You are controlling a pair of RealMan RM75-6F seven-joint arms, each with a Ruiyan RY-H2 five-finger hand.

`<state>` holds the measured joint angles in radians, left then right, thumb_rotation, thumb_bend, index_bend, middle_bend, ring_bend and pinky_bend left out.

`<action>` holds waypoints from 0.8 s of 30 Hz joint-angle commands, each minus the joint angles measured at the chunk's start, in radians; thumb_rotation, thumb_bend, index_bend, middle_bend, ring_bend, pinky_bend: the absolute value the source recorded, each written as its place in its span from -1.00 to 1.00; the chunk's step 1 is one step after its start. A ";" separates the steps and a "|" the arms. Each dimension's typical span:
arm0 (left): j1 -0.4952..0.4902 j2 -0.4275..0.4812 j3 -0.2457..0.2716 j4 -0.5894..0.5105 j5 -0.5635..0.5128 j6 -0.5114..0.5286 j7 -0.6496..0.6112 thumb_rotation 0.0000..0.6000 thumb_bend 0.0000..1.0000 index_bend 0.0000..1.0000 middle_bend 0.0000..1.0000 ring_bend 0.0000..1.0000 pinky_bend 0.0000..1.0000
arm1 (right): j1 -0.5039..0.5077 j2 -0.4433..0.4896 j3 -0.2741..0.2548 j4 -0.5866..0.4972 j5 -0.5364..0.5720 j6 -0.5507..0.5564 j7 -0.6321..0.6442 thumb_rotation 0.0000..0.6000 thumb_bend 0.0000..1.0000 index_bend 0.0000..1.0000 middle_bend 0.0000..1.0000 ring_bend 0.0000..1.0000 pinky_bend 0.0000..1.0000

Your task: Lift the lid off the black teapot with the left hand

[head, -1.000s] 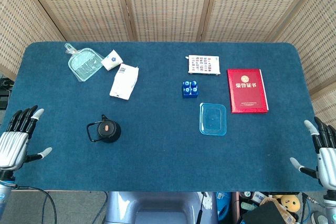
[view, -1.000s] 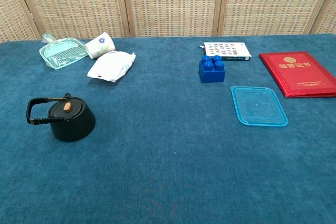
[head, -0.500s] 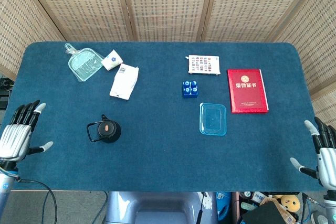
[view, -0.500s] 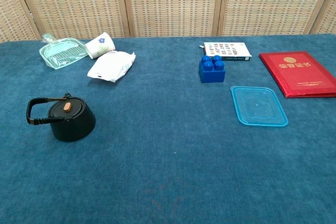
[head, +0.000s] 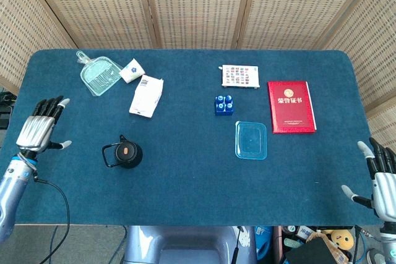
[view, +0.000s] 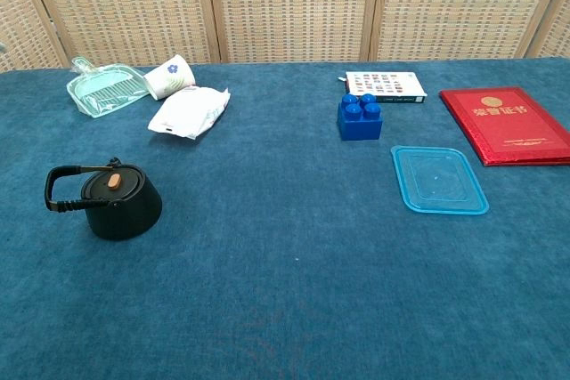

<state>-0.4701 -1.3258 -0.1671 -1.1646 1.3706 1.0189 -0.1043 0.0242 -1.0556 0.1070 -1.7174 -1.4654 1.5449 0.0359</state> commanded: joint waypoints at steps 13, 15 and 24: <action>-0.152 -0.177 -0.036 0.088 -0.095 -0.149 0.068 1.00 -1.00 -1.00 -1.00 -1.00 -1.00 | 0.007 0.002 -0.001 0.008 0.013 -0.024 0.018 1.00 -1.00 -1.00 -1.00 -1.00 -1.00; -0.159 -0.181 -0.035 0.081 -0.104 -0.156 0.088 1.00 -1.00 -1.00 -1.00 -1.00 -1.00 | 0.008 0.003 -0.001 0.008 0.013 -0.025 0.020 1.00 -1.00 -1.00 -1.00 -1.00 -1.00; -0.166 -0.155 -0.001 -0.027 -0.118 -0.166 0.181 1.00 -1.00 -1.00 -1.00 -1.00 -1.00 | 0.008 0.003 -0.002 0.007 0.011 -0.026 0.021 1.00 -1.00 -1.00 -1.00 -1.00 -1.00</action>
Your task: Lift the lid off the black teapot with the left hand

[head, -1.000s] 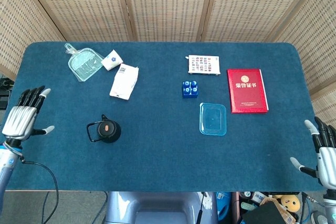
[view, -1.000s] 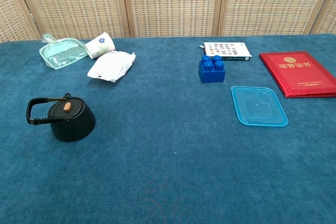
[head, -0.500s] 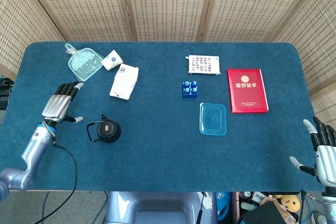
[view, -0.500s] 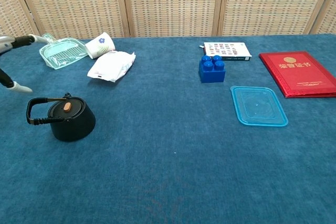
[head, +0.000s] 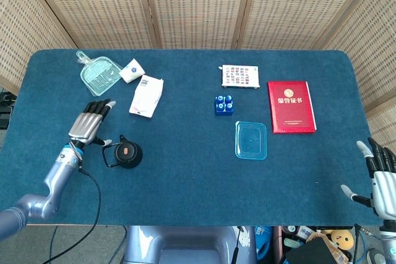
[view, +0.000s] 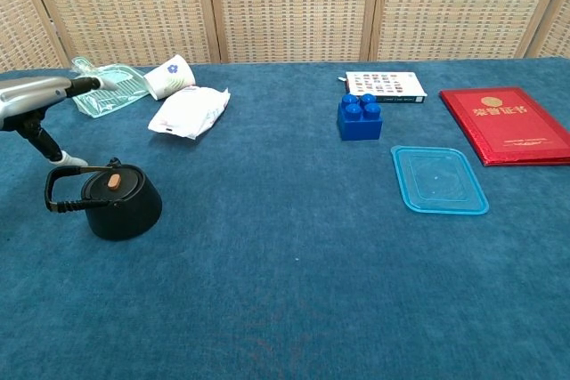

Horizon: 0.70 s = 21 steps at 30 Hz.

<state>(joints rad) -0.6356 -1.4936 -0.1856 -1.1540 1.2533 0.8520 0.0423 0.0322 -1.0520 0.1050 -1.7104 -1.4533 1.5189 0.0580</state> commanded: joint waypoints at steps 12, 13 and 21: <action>0.055 0.109 0.097 -0.308 0.016 0.084 0.186 1.00 -1.00 -1.00 -1.00 -1.00 -1.00 | -0.002 0.001 -0.002 -0.002 -0.004 0.004 0.001 1.00 -1.00 -1.00 -1.00 -1.00 -1.00; 0.058 0.119 0.103 -0.337 0.011 0.088 0.205 1.00 -1.00 -1.00 -1.00 -1.00 -1.00 | -0.001 0.001 -0.002 -0.002 -0.004 0.004 0.002 1.00 -1.00 -1.00 -1.00 -1.00 -1.00; 0.074 0.183 0.121 -0.458 0.010 0.119 0.249 1.00 -1.00 -1.00 -1.00 -1.00 -1.00 | -0.002 0.002 -0.004 -0.003 -0.009 0.005 0.002 1.00 -1.00 -1.00 -1.00 -1.00 -1.00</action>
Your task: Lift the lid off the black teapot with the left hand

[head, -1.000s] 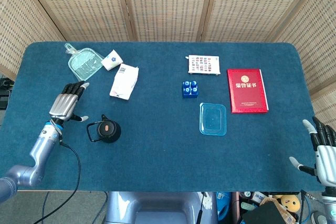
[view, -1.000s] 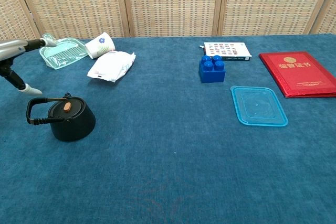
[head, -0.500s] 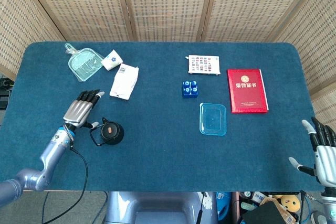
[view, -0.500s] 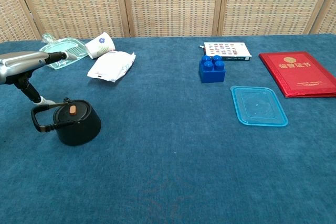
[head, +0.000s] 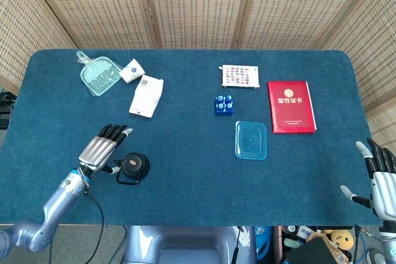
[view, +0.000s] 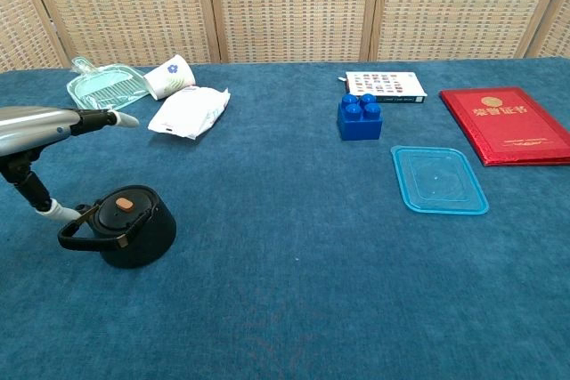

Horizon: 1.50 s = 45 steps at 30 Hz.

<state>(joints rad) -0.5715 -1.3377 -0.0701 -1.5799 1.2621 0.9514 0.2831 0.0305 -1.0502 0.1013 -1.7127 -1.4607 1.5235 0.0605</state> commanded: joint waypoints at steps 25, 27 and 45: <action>-0.063 0.119 0.012 -0.100 0.045 -0.072 -0.049 1.00 -0.55 -0.19 -1.00 -1.00 -1.00 | 0.001 0.006 0.001 0.001 0.006 -0.007 0.017 1.00 -1.00 -1.00 -1.00 -1.00 -1.00; -0.067 0.108 0.014 -0.097 0.031 -0.077 -0.032 1.00 -0.49 -0.13 -1.00 -1.00 -1.00 | 0.002 0.007 0.001 0.001 0.007 -0.008 0.020 1.00 -1.00 -1.00 -1.00 -1.00 -1.00; -0.098 0.038 0.024 -0.072 -0.037 -0.088 0.057 1.00 -0.32 -0.05 -1.00 -1.00 -1.00 | 0.005 0.013 -0.004 0.003 0.003 -0.020 0.032 1.00 -1.00 -1.00 -1.00 -1.00 -1.00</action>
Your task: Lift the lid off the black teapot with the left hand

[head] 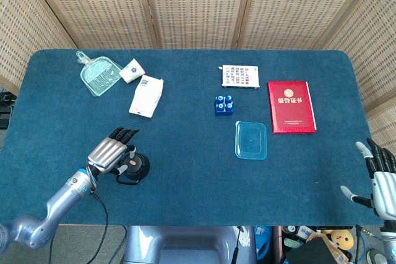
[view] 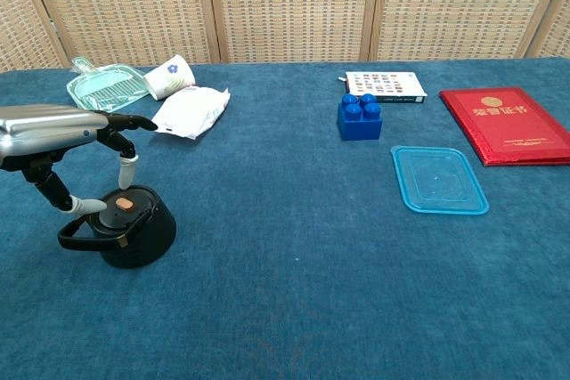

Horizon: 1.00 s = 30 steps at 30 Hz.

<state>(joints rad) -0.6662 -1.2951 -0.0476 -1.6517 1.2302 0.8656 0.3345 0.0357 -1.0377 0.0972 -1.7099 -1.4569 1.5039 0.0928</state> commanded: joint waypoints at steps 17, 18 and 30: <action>-0.025 -0.054 0.010 0.013 -0.060 -0.001 0.065 1.00 -0.24 -0.05 -1.00 -1.00 -1.00 | 0.001 0.005 0.000 0.002 0.003 -0.004 0.014 1.00 -1.00 -1.00 -1.00 -1.00 -1.00; -0.025 -0.056 0.011 0.014 -0.061 0.000 0.068 1.00 -0.24 -0.05 -1.00 -1.00 -1.00 | 0.001 0.005 0.000 0.002 0.004 -0.004 0.015 1.00 -1.00 -1.00 -1.00 -1.00 -1.00; -0.026 -0.069 0.010 0.015 -0.076 0.024 0.080 1.00 -0.15 0.22 -1.00 -1.00 -1.00 | 0.001 0.007 -0.001 0.002 0.003 -0.005 0.021 1.00 -1.00 -1.00 -1.00 -1.00 -1.00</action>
<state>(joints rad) -0.6922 -1.3659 -0.0360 -1.6348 1.1547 0.8886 0.4156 0.0368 -1.0307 0.0965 -1.7076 -1.4542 1.4989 0.1141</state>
